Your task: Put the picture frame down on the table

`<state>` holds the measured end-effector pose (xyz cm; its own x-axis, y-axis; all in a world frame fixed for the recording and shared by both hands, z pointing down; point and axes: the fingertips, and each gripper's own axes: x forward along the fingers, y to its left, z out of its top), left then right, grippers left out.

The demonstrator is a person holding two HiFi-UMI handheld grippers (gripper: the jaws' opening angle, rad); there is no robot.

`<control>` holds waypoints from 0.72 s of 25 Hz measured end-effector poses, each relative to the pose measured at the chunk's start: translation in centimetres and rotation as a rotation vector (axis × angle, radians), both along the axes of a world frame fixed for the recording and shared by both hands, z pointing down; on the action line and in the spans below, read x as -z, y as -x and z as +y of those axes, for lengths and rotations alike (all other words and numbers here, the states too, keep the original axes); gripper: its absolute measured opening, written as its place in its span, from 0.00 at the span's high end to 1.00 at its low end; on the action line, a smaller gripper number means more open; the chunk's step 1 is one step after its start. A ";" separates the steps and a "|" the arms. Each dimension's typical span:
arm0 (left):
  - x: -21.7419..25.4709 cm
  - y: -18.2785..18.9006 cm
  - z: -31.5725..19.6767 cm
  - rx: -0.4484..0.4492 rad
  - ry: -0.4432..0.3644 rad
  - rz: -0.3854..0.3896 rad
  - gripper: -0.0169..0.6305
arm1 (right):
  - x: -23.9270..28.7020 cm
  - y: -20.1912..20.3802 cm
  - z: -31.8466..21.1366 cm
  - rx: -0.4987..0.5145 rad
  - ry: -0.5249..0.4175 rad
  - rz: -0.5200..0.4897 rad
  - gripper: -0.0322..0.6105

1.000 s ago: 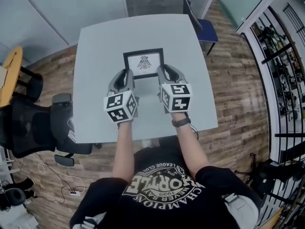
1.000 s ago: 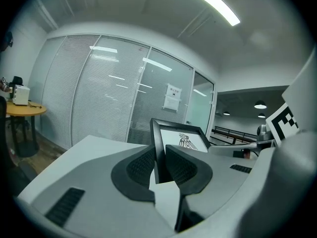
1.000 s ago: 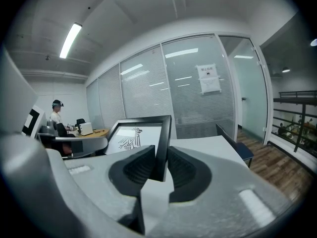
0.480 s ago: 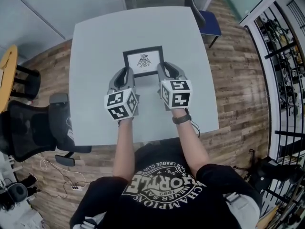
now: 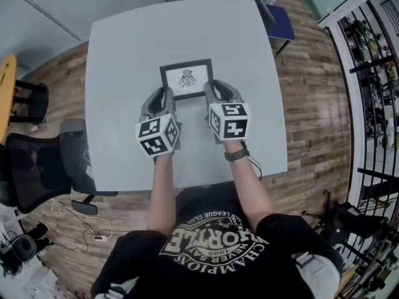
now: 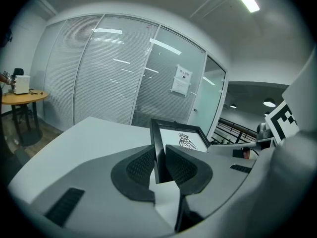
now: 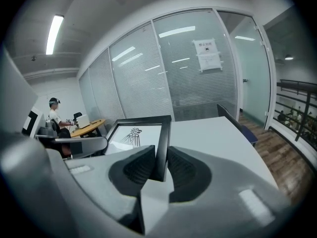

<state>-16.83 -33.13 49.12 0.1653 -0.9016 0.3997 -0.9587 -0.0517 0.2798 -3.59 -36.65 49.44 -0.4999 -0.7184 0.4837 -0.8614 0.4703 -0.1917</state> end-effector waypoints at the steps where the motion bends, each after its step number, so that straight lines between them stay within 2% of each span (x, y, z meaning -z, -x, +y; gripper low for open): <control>1: -0.4 0.0 -0.3 -0.001 0.007 0.000 0.86 | -0.5 0.1 -0.3 -0.003 0.009 0.001 0.83; 18: -8.8 1.3 -4.9 0.006 0.144 0.071 0.86 | -9.3 1.2 -4.9 -0.011 0.166 0.031 0.83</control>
